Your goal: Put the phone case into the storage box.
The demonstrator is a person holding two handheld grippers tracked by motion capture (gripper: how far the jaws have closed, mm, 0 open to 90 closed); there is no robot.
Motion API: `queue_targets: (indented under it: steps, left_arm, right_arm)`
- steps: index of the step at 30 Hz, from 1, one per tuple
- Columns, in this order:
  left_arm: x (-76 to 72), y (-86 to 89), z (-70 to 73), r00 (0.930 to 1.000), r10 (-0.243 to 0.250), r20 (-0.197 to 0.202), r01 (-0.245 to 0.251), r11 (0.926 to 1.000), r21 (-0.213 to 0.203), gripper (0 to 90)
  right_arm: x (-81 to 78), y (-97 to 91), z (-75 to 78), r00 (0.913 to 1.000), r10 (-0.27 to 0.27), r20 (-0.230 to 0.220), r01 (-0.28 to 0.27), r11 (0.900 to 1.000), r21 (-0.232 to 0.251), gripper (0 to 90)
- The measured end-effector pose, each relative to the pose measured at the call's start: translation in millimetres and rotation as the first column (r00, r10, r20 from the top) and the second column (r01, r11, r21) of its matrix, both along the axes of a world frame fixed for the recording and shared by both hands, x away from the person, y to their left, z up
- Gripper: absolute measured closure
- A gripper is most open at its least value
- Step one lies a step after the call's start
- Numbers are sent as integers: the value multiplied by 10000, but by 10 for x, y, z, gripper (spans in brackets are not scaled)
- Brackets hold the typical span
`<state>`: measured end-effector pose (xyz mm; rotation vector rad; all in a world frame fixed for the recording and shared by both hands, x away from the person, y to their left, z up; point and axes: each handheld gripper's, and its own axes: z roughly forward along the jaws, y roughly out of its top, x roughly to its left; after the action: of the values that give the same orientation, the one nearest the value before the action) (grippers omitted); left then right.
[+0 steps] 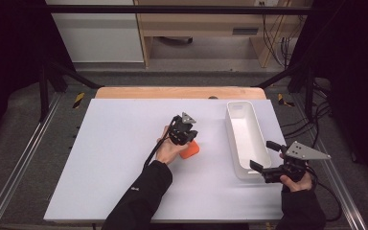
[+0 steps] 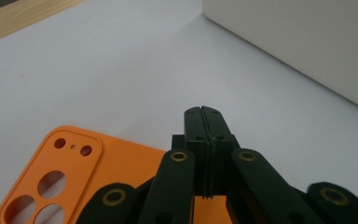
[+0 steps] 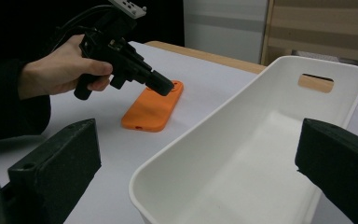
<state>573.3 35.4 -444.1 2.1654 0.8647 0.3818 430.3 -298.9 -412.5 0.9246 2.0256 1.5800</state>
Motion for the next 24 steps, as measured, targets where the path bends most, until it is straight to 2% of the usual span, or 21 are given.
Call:
queue_targets:
  steps: [4,16,20,24]
  left_arm:
    - [31,-24,-51,9998,-71,-182,74,9998,170,897]
    - [92,-118,-130,9996,22,-295,-9,9990,458,896]
    - [92,-155,-180,9994,8,-338,17,9973,740,896]
    - [92,-173,-211,9991,-108,-421,143,9964,839,896]
  right_arm:
    - [2,1,-2,10000,2,-5,-2,10000,-29,4]
    - [5,7,-4,10000,-11,-7,11,10000,-67,4]
    - [8,6,-6,10000,0,9,0,10000,-64,4]
    - [6,10,-5,10000,50,6,-50,10000,-67,4]
